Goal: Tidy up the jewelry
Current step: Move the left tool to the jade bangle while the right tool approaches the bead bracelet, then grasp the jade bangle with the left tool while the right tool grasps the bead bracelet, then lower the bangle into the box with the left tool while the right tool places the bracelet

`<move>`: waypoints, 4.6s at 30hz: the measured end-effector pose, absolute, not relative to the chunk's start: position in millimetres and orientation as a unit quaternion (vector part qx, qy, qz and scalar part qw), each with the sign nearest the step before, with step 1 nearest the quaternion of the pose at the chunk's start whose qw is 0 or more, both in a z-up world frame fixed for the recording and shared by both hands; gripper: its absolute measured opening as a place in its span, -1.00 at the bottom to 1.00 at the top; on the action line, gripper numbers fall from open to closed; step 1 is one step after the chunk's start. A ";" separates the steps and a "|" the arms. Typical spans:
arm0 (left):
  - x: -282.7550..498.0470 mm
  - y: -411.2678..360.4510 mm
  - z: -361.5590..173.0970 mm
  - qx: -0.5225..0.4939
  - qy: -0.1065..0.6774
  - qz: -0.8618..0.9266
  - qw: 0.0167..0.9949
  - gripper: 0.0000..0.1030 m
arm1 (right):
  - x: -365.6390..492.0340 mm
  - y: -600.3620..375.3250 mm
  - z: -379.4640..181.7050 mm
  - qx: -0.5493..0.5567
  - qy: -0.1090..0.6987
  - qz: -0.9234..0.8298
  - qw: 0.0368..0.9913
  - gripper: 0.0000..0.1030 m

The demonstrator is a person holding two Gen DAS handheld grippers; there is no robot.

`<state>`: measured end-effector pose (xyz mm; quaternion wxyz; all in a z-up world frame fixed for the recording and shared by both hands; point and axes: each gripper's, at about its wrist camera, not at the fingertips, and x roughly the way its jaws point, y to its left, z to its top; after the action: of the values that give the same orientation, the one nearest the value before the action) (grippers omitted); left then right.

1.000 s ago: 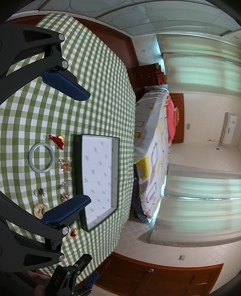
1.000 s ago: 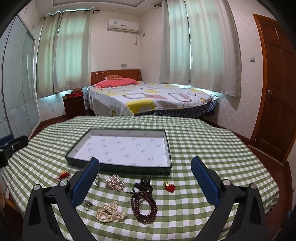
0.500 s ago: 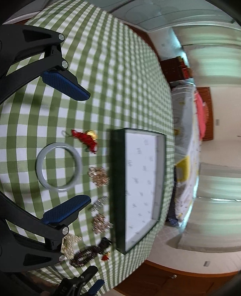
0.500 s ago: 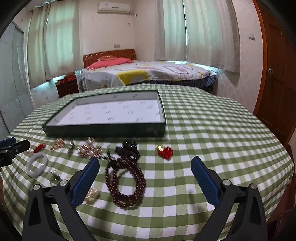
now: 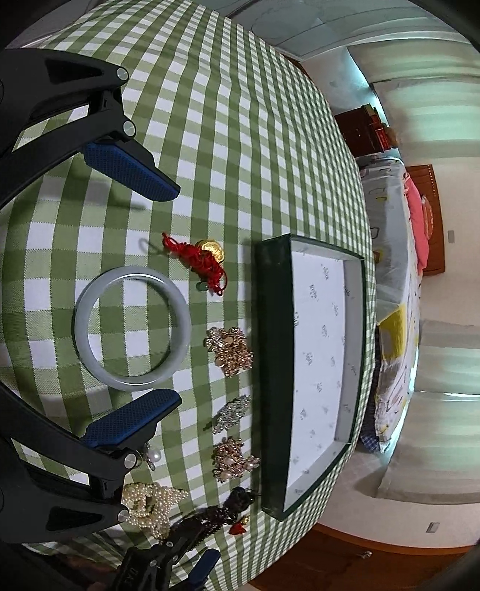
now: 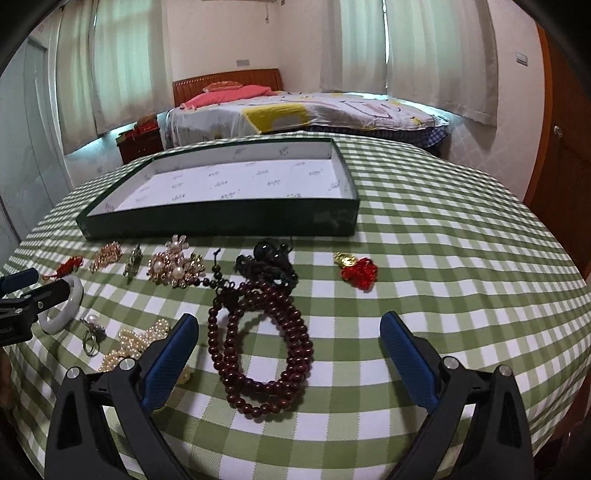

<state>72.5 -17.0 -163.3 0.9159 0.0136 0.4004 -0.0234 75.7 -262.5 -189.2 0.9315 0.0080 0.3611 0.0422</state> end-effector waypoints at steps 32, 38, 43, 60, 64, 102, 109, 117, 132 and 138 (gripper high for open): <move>76.8 -18.9 -175.7 0.008 0.427 -0.026 0.904 0.68 | 71.9 -275.3 -188.0 0.025 0.362 0.033 0.931 -0.33; 68.1 -19.1 -170.8 0.009 0.419 -0.033 0.907 0.34 | 71.9 -276.0 -187.3 0.028 0.362 0.033 0.931 -0.60; 65.3 -19.7 -168.8 0.003 0.417 -0.047 0.908 0.34 | 71.1 -277.2 -187.3 0.033 0.360 0.035 0.932 -0.67; 58.4 -25.2 -125.0 0.023 0.346 -0.046 0.937 0.34 | 64.0 -280.1 -156.3 0.049 0.314 0.037 0.947 -0.68; 72.0 -28.7 -109.8 0.015 0.334 -0.052 0.941 0.34 | 73.5 -278.9 -138.2 0.050 0.296 0.041 0.953 -0.68; 243.1 -50.4 -168.6 0.032 0.435 -0.043 0.899 0.35 | 220.7 -273.7 -175.5 0.040 0.408 0.036 0.912 -0.51; 244.8 -51.6 -169.0 0.032 0.436 -0.043 0.898 0.40 | 220.7 -270.3 -173.7 0.034 0.405 0.048 0.912 -0.25; 242.5 -52.4 -167.3 0.032 0.429 -0.045 0.901 0.59 | 212.6 -272.3 -167.4 0.040 0.386 0.056 0.920 0.06; 170.8 -43.2 -128.0 0.013 0.351 -0.036 0.936 0.61 | 137.9 -252.7 -150.9 0.013 0.355 0.071 0.932 0.07; 130.2 -35.8 -123.8 0.007 0.348 -0.030 0.937 0.61 | 95.2 -241.4 -150.1 0.002 0.352 0.092 0.932 0.12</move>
<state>130.2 -35.8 -123.8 0.9370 0.0072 0.3480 -0.0302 95.2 -241.4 -150.1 0.9315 0.0018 0.3517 0.0922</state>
